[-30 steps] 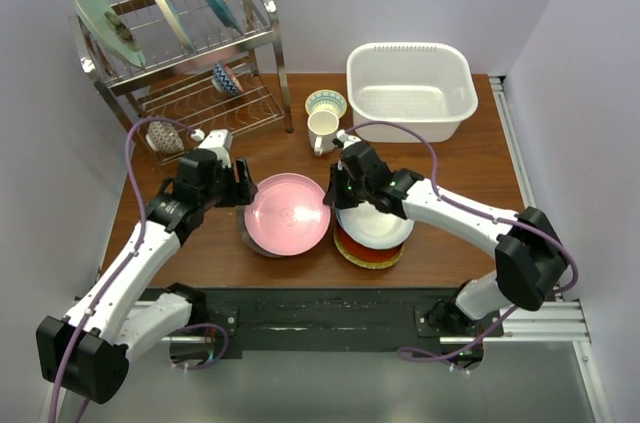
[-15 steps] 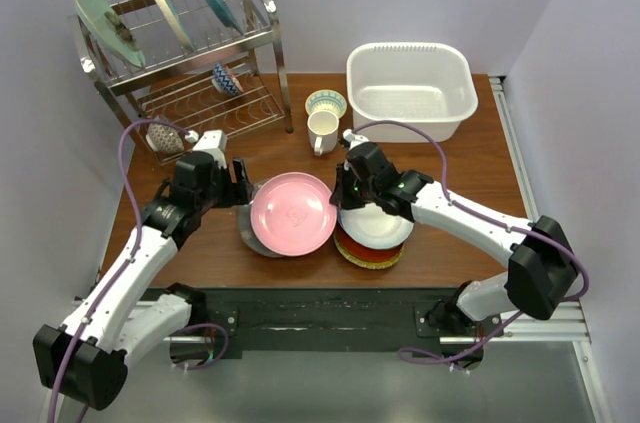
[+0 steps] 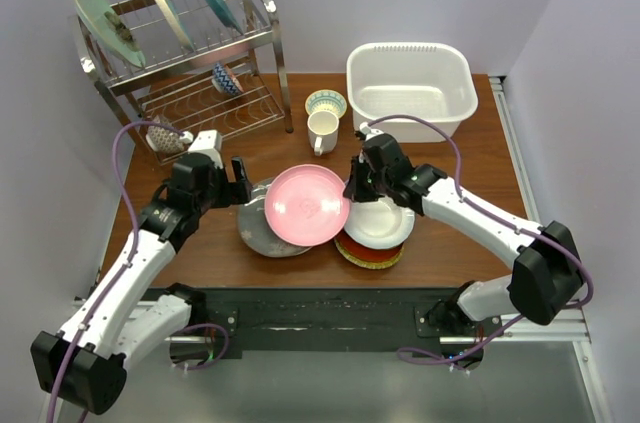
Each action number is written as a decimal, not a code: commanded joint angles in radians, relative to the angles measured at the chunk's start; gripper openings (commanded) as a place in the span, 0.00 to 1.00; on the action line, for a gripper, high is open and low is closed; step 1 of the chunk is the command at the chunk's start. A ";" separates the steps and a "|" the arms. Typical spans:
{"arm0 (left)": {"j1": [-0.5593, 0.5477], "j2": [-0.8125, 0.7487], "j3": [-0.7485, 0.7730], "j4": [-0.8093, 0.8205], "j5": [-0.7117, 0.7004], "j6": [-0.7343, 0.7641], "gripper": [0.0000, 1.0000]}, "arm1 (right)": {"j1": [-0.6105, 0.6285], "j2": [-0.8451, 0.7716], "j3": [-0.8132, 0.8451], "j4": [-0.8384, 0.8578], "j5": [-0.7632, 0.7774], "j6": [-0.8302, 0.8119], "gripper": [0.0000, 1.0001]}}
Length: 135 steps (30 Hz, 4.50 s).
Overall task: Place the plates into the plastic bin on the countertop
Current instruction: Pick up the plate at the center of the board, then place the plate in the plastic bin.
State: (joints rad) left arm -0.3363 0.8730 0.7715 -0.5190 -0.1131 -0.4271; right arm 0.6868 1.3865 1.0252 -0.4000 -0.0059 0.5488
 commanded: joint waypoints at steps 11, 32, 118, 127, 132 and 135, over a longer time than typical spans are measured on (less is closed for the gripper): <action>0.002 0.063 0.000 0.010 0.027 0.011 0.91 | -0.168 -0.038 0.104 -0.022 -0.115 -0.035 0.00; 0.002 0.095 0.003 0.008 0.032 0.014 0.92 | -0.236 0.040 0.325 -0.076 -0.220 -0.082 0.00; -0.001 0.172 -0.005 0.043 0.158 0.034 0.91 | -0.747 0.714 0.908 -0.062 -0.102 0.115 0.00; 0.000 0.165 -0.006 0.042 0.147 0.033 0.91 | -0.745 0.750 0.931 -0.063 -0.074 0.097 0.00; 0.000 0.159 -0.006 0.039 0.145 0.031 0.90 | -0.745 0.783 0.947 -0.083 -0.109 0.083 0.00; 0.000 0.143 -0.008 0.043 0.141 0.030 0.90 | -0.745 0.787 0.946 -0.080 -0.120 0.083 0.03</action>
State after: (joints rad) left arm -0.3363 1.0451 0.7704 -0.5102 0.0246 -0.4084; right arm -0.0593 2.1731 1.9221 -0.4938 -0.0971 0.6365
